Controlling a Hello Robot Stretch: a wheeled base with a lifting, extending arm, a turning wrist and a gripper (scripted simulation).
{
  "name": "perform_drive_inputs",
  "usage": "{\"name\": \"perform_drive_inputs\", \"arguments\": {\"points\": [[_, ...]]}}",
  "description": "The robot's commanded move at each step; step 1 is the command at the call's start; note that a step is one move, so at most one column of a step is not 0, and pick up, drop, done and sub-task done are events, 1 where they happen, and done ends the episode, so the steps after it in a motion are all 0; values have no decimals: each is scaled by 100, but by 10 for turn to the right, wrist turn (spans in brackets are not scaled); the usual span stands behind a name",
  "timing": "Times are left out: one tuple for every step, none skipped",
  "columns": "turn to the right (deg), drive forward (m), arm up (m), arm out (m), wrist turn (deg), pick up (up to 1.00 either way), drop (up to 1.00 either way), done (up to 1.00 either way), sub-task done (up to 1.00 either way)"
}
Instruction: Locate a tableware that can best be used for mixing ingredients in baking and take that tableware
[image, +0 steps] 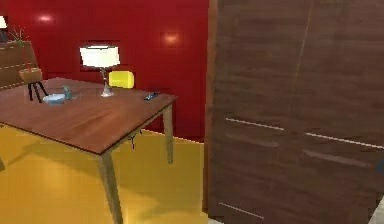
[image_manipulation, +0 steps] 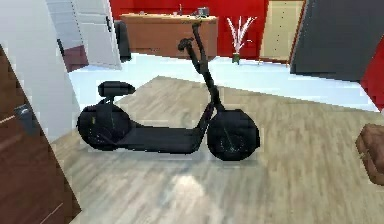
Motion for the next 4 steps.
{"name": "perform_drive_inputs", "arguments": {"points": [[-450,0,0,0,0,0,0,0,0],[-180,0,0,0,0,0,0,0,0],[0,100,0,0,0,0,0,0,0],[-30,0,0,0,0,0,0,0,0]]}}
